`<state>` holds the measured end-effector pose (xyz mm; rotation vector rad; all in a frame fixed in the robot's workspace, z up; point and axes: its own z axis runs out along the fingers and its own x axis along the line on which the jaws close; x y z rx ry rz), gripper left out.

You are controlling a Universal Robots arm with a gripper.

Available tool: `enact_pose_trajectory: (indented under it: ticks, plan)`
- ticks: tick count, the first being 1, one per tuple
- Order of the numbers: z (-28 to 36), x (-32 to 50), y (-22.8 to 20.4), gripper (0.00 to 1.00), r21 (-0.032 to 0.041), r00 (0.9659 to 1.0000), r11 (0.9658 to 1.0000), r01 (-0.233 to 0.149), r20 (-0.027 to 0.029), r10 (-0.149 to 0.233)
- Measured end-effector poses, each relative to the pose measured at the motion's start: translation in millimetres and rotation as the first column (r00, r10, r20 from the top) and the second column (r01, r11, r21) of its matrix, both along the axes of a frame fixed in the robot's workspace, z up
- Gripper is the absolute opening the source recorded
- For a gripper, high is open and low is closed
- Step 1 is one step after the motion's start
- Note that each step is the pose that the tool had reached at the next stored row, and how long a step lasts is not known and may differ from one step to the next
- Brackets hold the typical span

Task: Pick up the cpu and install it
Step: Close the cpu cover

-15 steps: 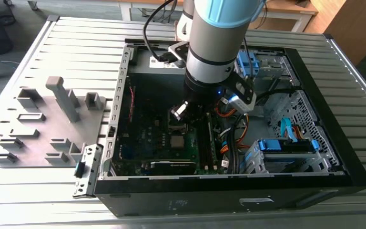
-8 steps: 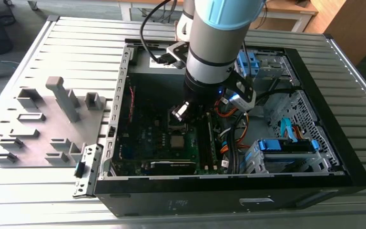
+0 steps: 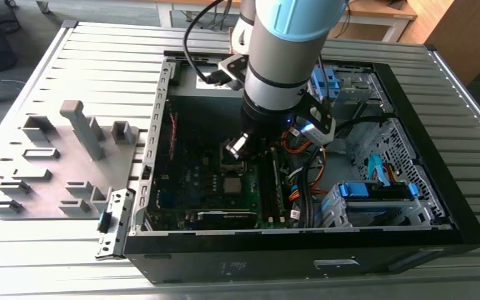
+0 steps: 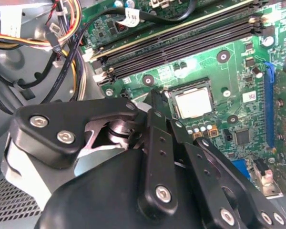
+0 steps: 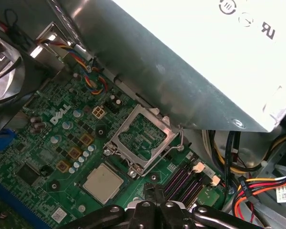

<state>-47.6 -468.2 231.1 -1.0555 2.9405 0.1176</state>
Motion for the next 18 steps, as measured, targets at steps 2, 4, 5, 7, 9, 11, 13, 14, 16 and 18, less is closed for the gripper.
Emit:
enact_pose_trajectory:
  ticks: [2,4,5,7,9,11,13,14,16,18]
  plan:
    - [-0.5,0.5,0.1,0.11,0.0060,1.0000,1.0000,-0.003,-0.0002,0.003]
    - [-0.8,0.8,0.2,0.11,0.0249,1.0000,0.9997,-0.005,0.0001,0.005]
    - [-0.9,0.9,0.2,0.11,0.0360,1.0000,0.9993,-0.007,0.0002,0.007]
    - [-1.9,0.9,0.3,0.11,0.0499,1.0000,0.9987,-0.009,0.0003,0.009]
    - [-3.7,1.2,0.3,0.11,0.0553,0.9999,0.9984,-0.012,0.0003,0.012]
    - [-5.4,1.6,0.5,0.11,0.0626,0.9999,0.9979,-0.015,0.0004,0.015]
    - [-6.9,2.4,1.0,0.11,0.0722,0.9998,0.9972,-0.018,0.0006,0.018]
    - [-7.7,3.1,1.3,0.11,0.0763,0.9998,0.9969,-0.018,0.0007,0.018]
    - [-9.1,4.1,2.3,0.11,0.0827,0.9998,0.9964,-0.020,0.0007,0.020]
    - [-11.3,4.5,3.8,0.11,0.0880,0.9998,0.9959,-0.021,0.0009,0.021]
